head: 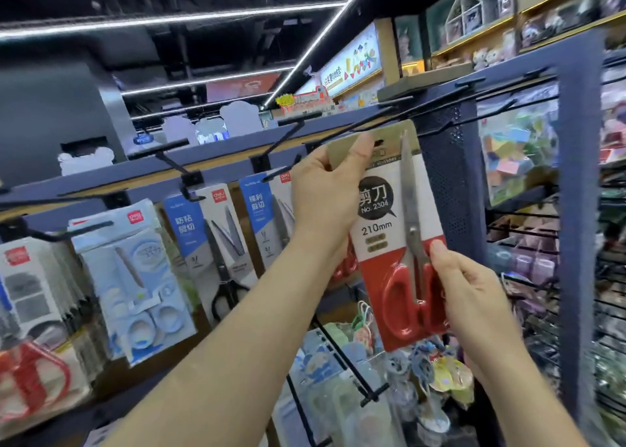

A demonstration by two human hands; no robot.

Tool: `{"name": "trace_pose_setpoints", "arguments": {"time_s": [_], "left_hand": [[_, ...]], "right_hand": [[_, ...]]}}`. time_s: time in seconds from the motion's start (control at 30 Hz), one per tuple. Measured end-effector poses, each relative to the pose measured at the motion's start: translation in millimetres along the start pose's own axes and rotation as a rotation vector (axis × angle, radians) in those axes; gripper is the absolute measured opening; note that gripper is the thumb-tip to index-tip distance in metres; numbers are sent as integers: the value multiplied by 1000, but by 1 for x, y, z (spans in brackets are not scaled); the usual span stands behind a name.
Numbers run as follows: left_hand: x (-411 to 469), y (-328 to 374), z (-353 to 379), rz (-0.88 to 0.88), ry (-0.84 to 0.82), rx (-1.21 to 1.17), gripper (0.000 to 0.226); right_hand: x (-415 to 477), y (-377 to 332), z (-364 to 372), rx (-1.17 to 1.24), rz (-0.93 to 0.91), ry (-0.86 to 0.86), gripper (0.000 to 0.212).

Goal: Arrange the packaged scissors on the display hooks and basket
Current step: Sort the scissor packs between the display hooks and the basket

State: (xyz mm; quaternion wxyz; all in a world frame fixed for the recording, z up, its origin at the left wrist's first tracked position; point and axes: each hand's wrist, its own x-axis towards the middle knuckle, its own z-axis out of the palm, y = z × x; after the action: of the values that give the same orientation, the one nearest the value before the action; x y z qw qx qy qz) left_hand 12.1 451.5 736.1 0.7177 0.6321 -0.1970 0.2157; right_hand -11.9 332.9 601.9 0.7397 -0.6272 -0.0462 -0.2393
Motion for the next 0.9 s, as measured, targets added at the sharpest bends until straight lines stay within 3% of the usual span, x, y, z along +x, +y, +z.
{"name": "trace_pose_setpoints", "arguments": {"time_s": [0.37, 0.47, 0.5, 0.6, 0.67, 0.8, 0.9], "left_hand": [[27, -14, 11, -28, 35, 187, 24], [23, -15, 5, -68, -28, 274, 19], [19, -17, 1, -68, -51, 319, 23], [-8, -27, -20, -23, -174, 356, 67], [-26, -40, -37, 43, -223, 469, 72], [-18, -65, -53, 98, -113, 697, 58], [1, -76, -59, 29, -21, 721, 60]], "right_hand": [[15, 6, 4, 3, 93, -34, 71], [20, 8, 6, 22, 146, -50, 61], [22, 7, 8, 26, 165, -53, 58], [29, 5, 12, 41, 193, -47, 52], [36, 7, 16, 36, 184, -33, 49], [48, 12, 23, -24, 149, -81, 31], [52, 17, 19, -33, 222, -258, 55]]}}
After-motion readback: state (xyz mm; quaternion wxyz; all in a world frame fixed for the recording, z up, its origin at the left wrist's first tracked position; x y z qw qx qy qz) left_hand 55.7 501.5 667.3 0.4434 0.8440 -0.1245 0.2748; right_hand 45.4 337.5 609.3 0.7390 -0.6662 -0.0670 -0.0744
